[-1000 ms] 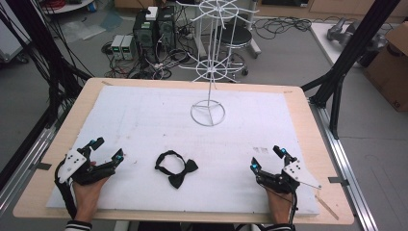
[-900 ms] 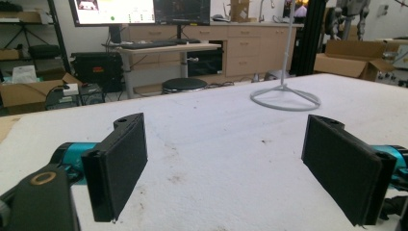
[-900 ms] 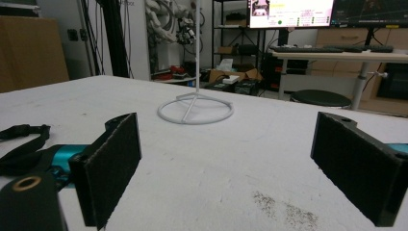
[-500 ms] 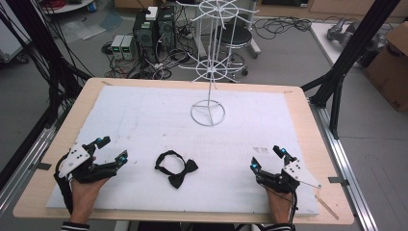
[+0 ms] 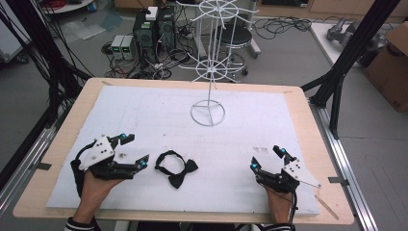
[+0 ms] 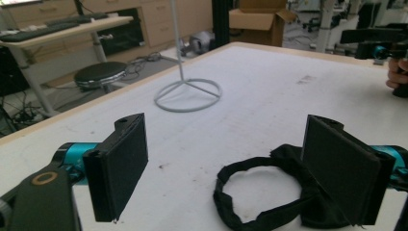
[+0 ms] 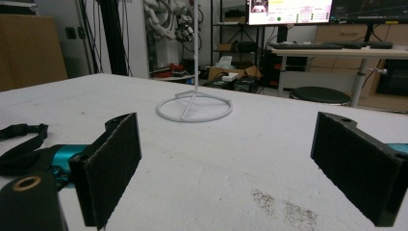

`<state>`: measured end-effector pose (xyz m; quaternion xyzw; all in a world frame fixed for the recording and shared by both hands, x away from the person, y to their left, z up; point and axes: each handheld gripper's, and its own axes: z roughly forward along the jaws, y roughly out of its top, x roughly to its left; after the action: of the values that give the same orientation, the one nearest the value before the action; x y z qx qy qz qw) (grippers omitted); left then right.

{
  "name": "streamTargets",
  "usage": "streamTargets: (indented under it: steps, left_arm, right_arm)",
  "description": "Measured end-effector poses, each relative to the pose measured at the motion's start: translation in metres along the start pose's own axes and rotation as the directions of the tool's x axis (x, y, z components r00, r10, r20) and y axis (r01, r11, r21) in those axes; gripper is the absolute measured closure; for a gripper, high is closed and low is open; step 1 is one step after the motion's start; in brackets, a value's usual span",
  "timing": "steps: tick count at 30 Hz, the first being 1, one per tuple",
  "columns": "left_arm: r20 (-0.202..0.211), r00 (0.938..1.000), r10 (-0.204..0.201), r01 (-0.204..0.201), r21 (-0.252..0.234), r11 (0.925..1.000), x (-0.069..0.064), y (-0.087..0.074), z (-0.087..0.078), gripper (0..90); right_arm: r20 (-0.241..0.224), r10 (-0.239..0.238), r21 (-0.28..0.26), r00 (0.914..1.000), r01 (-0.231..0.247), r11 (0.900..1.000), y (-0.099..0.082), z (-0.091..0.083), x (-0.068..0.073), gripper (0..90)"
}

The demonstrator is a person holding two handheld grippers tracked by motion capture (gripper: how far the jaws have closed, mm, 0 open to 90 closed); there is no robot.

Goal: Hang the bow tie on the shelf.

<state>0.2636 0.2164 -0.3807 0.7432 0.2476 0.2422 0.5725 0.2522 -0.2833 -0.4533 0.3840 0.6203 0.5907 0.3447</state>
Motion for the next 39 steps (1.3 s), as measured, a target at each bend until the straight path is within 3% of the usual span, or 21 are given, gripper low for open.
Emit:
streamTargets:
  steps: [3, 4, 6, 11, 12, 13, 14, 15, 16, 17, 18, 20, 25, 28, 32, 33, 34, 36, 37, 38, 39]
  left_arm:
    - [0.029, 0.9994, -0.016, 0.016, 0.032, 0.9994, -0.005, 0.006, 0.006, 18.2]
    - [0.046, 0.9988, -0.019, 0.016, 0.081, 0.9966, -0.011, 0.011, 0.013, 18.2]
    - [0.065, 0.9978, -0.01, 0.002, 0.11, 0.994, -0.016, 0.015, 0.019, 18.1]
    - [0.095, 0.9955, 0.001, -0.015, 0.147, 0.9891, -0.027, 0.02, 0.032, 18.2]
    - [0.103, 0.9947, 0.006, -0.025, 0.188, 0.9818, -0.032, 0.021, 0.041, 18.2]
    - [0.103, 0.9947, 0.006, -0.025, 0.188, 0.9818, -0.032, 0.021, 0.041, 18.2]
    - [0.117, 0.9931, 0.013, -0.039, 0.226, 0.9732, -0.036, 0.02, 0.047, 18.3]
    - [0.117, 0.9931, 0.013, -0.039, 0.226, 0.9732, -0.036, 0.02, 0.047, 18.3]
    - [0.132, 0.991, 0.02, -0.056, 0.27, 0.9611, -0.04, 0.02, 0.053, 18.3]
    - [0.132, 0.991, 0.02, -0.056, 0.27, 0.9611, -0.04, 0.02, 0.053, 18.3]
    - [0.146, 0.989, 0.024, -0.068, 0.3, 0.9517, -0.042, 0.02, 0.058, 18.3]
    - [0.159, 0.9869, 0.028, -0.079, 0.327, 0.9416, -0.046, 0.019, 0.063, 18.5]
    - [0.172, 0.9848, 0.026, -0.085, 0.344, 0.9351, -0.05, 0.019, 0.069, 22.7]
    - [0.184, 0.9825, 0.028, -0.095, 0.367, 0.9254, -0.053, 0.018, 0.074, 24.3]
    - [0.16, 0.982, 0.1, -0.159, 0.422, 0.8923, -0.059, 0.016, 0.082, 26.2]
    - [0.16, 0.982, 0.1, -0.159, 0.422, 0.8923, -0.059, 0.016, 0.082, 26.3]
    - [0.161, 0.9797, 0.119, -0.179, 0.444, 0.8778, -0.061, 0.014, 0.085, 26.3]
    - [0.17, 0.9789, 0.114, -0.181, 0.462, 0.8679, -0.063, 0.013, 0.089, 27.0]
    - [0.17, 0.9789, 0.114, -0.181, 0.462, 0.8679, -0.063, 0.013, 0.089, 27.4]
    - [0.185, 0.977, 0.107, -0.184, 0.476, 0.8597, -0.063, 0.012, 0.092, 28.0]
    - [0.185, 0.977, 0.107, -0.184, 0.476, 0.8597, -0.063, 0.012, 0.092, 28.8]
  right_arm:
    - [0.0, -0.001, 0.0, 1.0, 0.001, 1.0, 0.0, 0.0, 0.0, 9.5]
    - [0.001, -0.003, 0.0, 1.0, 0.003, 1.0, 0.0, 0.0, 0.0, 9.5]
    - [0.001, -0.002, 0.0, 1.0, 0.002, 1.0, 0.0, 0.0, 0.0, 9.5]
    - [0.001, -0.001, 0.001, 1.0, 0.001, 1.0, 0.0, 0.0, 0.0, 9.5]
    - [0.001, 0.0, 0.0, 1.0, 0.0, 1.0, 0.0, 0.0, 0.0, 9.5]
    - [0.001, -0.001, 0.0, 1.0, 0.001, 1.0, 0.0, 0.0, 0.0, 9.5]
    - [0.001, 0.0, 0.0, 1.0, 0.0, 1.0, 0.0, 0.0, 0.0, 9.5]
    - [0.0, -0.002, -0.002, 1.0, 0.002, 1.0, 0.0, 0.0, 0.0, 9.4]
    - [0.001, -0.001, -0.002, 1.0, 0.001, 1.0, 0.0, 0.0, 0.0, 9.4]
    - [0.001, -0.001, -0.002, 1.0, 0.001, 1.0, 0.0, 0.0, 0.0, 9.4]
    - [-0.001, 0.0, -0.002, 1.0, 0.0, 1.0, 0.0, 0.0, -0.001, 9.5]
    - [0.0, -0.001, -0.002, 1.0, 0.001, 1.0, 0.0, 0.0, -0.001, 9.5]
    - [-0.001, 0.0, -0.003, 1.0, 0.0, 1.0, 0.0, 0.0, -0.001, 9.5]
    - [0.001, -0.002, -0.006, 1.0, 0.002, 1.0, 0.0, 0.0, -0.001, 9.4]
    - [0.0, 0.0, -0.003, 1.0, 0.0, 1.0, 0.0, 0.0, -0.001, 9.5]
    - [0.0, 0.0, -0.003, 1.0, 0.0, 1.0, 0.0, 0.0, -0.001, 9.5]
    - [0.001, 0.005, 0.0, 1.0, -0.005, 1.0, 0.0, 0.0, -0.001, 9.5]
    - [0.002, 0.006, 0.001, 1.0, -0.006, 1.0, 0.0, 0.001, -0.001, 9.5]
    - [0.002, 0.007, 0.003, 1.0, -0.007, 1.0, 0.0, 0.001, -0.001, 9.5]
    - [0.002, 0.006, 0.005, 1.0, -0.006, 1.0, 0.0, 0.001, 0.0, 9.5]
    - [0.002, 0.006, 0.005, 1.0, -0.006, 1.0, 0.0, 0.001, 0.0, 9.5]
